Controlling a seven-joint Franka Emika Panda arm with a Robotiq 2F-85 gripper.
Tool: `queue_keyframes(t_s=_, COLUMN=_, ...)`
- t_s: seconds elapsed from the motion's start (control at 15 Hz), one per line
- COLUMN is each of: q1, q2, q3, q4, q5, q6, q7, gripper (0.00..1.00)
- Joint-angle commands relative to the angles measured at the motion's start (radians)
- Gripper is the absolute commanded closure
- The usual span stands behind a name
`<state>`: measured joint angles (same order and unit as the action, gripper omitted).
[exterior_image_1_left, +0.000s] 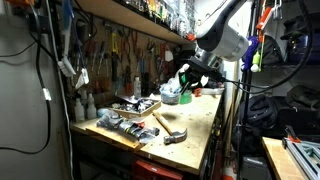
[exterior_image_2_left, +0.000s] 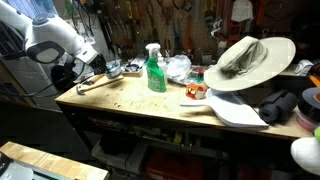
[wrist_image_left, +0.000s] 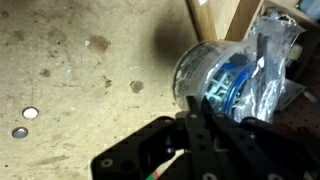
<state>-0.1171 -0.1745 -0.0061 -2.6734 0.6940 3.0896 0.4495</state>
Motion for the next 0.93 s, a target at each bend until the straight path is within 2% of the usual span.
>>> queue_keyframes(t_s=0.0, q1=-0.040, q2=-0.001, q3=0.015, q4=-0.033, q5=0.026, q6=0.061, q7=0.134, gripper=0.99)
queue_keyframes(t_s=0.4, q1=-0.136, q2=0.063, q3=0.029, q4=-0.032, q5=-0.012, q6=0.060, q7=0.346, gripper=0.99)
queue_keyframes(t_s=0.87, q1=-0.182, q2=0.118, q3=0.025, q4=-0.017, q5=-0.051, q6=0.062, q7=0.515, gripper=0.99)
